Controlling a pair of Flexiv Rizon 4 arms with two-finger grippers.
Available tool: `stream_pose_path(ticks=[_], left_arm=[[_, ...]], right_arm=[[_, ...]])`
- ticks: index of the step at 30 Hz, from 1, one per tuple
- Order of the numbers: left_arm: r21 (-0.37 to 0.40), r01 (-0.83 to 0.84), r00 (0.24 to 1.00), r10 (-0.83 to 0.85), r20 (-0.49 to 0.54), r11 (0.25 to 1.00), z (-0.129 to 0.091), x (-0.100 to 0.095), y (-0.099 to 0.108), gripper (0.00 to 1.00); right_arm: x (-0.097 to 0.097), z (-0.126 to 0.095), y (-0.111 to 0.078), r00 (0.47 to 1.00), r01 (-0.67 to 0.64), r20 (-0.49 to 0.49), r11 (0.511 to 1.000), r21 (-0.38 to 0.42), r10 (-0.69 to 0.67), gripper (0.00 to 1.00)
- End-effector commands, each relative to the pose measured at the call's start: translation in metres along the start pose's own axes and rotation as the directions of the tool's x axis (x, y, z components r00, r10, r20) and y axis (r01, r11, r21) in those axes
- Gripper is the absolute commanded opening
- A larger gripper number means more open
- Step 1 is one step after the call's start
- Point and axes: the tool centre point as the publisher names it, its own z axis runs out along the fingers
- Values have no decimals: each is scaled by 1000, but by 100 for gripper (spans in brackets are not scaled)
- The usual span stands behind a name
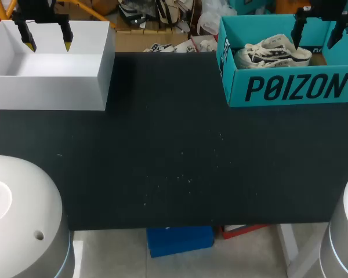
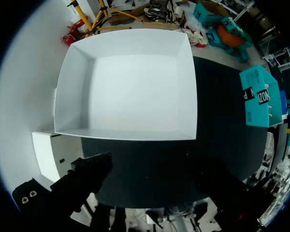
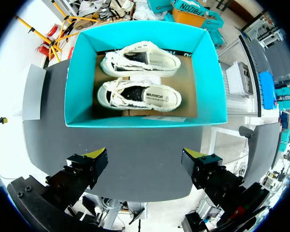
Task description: Take the shoe out of the shoebox, open the shoe tongue, remove and reinsert the insole, then place the shoe into the shoebox
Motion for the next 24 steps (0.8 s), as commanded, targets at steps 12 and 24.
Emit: stream_pose_path(ticks=[12,24], left_arm=[[-1,1,1000,-1,2,1000,-1,1,1,100],[-1,1,1000,-1,2,1000,-1,1,1,100]], right_arm=[[0,0,0,1000,0,1,1000,1,0,100],[6,2,1,998,59,11,998,-1,-59,100]])
